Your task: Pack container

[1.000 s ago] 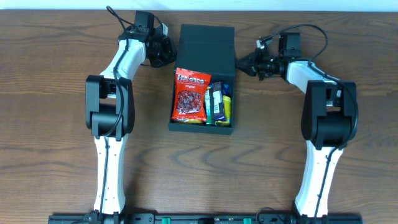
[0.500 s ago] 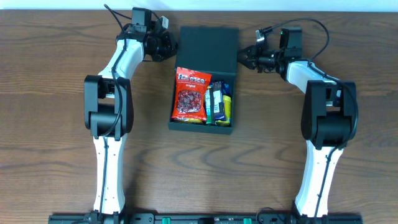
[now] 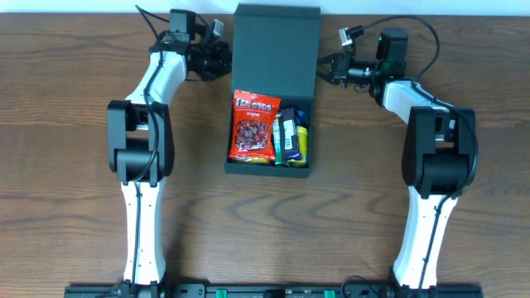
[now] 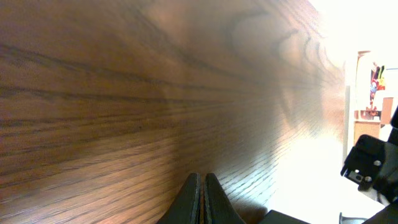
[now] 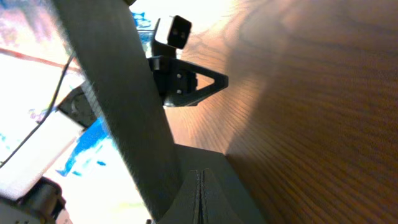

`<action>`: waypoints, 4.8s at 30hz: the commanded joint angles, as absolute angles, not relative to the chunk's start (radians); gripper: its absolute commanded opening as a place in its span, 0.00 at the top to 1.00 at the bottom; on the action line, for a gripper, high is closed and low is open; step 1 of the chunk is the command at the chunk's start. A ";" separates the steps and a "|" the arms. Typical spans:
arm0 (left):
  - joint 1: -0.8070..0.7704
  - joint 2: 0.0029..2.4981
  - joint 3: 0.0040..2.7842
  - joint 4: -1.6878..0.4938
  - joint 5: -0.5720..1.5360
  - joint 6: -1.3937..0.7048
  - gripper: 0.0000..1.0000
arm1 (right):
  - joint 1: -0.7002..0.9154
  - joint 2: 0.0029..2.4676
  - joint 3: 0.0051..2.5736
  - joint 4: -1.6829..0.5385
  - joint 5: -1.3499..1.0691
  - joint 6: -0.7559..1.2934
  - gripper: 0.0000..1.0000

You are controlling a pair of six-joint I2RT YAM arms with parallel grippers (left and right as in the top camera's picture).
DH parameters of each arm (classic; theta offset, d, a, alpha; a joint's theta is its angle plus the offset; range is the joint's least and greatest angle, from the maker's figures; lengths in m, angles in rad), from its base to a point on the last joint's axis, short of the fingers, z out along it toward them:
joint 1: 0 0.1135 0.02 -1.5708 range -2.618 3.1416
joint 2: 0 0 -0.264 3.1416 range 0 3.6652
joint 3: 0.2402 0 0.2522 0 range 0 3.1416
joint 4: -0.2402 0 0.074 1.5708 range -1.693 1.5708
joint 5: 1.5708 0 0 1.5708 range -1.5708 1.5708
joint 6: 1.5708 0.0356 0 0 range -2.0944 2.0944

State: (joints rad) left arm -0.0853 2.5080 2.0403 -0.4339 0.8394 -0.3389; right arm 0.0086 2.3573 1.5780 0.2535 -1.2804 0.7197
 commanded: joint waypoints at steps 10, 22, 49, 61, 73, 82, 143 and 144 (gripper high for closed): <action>-0.051 2.331 2.060 -0.432 0.886 -0.214 0.94 | 0.001 2.358 1.700 0.366 -1.455 0.819 0.98; -0.050 2.250 2.060 -0.434 1.008 -0.152 0.95 | 0.001 2.358 1.707 0.817 -1.560 1.212 0.98; -0.015 2.133 2.060 -0.876 1.018 0.229 0.95 | 0.011 2.358 1.707 1.089 -1.545 1.916 0.98; -0.015 2.131 2.060 -0.953 1.022 0.323 0.95 | 0.015 2.358 1.707 1.095 -1.547 1.931 0.98; -0.007 2.130 2.060 -1.002 1.023 0.395 0.95 | 0.007 2.358 1.707 1.224 -1.557 2.027 0.98; -0.006 2.115 2.060 -1.114 1.022 0.530 0.94 | 0.010 2.358 1.707 1.239 -1.557 2.051 0.98; 0.034 1.821 2.050 -1.185 0.518 0.217 0.94 | -0.015 1.642 1.707 -0.892 -0.344 0.279 0.98; 0.030 1.799 2.041 -1.195 0.526 0.225 0.94 | -0.015 1.615 1.707 -0.939 -0.318 0.247 0.98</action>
